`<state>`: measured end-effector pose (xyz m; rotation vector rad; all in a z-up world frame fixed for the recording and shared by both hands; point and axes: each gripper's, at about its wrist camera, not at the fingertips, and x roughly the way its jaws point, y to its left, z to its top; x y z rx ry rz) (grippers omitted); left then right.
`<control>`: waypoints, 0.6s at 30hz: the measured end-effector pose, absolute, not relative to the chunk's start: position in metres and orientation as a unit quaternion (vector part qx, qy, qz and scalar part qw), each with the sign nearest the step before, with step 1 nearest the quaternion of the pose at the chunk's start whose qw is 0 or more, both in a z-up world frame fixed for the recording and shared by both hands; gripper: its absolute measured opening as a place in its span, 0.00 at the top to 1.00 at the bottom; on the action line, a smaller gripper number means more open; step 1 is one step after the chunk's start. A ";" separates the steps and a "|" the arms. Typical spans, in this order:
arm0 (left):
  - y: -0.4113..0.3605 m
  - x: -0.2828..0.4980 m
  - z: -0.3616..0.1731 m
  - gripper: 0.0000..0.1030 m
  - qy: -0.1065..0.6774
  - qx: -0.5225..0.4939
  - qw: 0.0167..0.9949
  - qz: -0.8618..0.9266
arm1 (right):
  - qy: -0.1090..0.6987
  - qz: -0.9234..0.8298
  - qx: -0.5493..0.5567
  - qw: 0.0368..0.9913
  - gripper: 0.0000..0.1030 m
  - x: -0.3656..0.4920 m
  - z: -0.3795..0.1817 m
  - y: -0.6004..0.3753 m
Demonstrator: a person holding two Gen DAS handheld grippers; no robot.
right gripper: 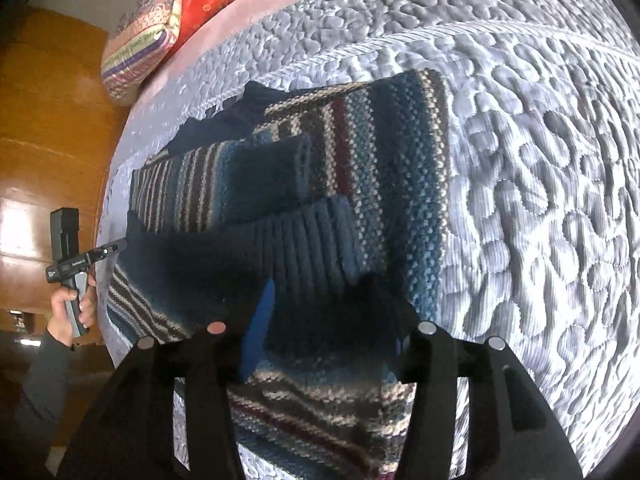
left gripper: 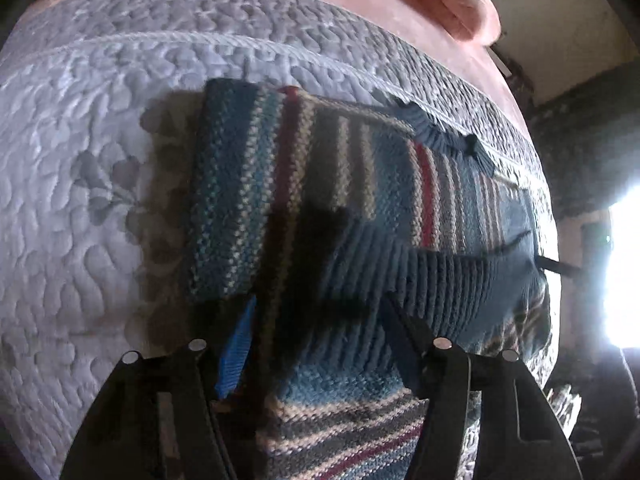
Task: Fold small clothes
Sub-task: 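Fold the hem up toward the collar with both tools and release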
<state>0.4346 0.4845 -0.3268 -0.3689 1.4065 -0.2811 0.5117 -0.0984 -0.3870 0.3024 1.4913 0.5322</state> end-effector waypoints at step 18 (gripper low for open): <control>0.482 0.399 -0.247 0.92 0.545 -0.175 0.803 -0.166 | 0.569 0.246 0.137 0.772 1.00 0.478 -0.314 -0.110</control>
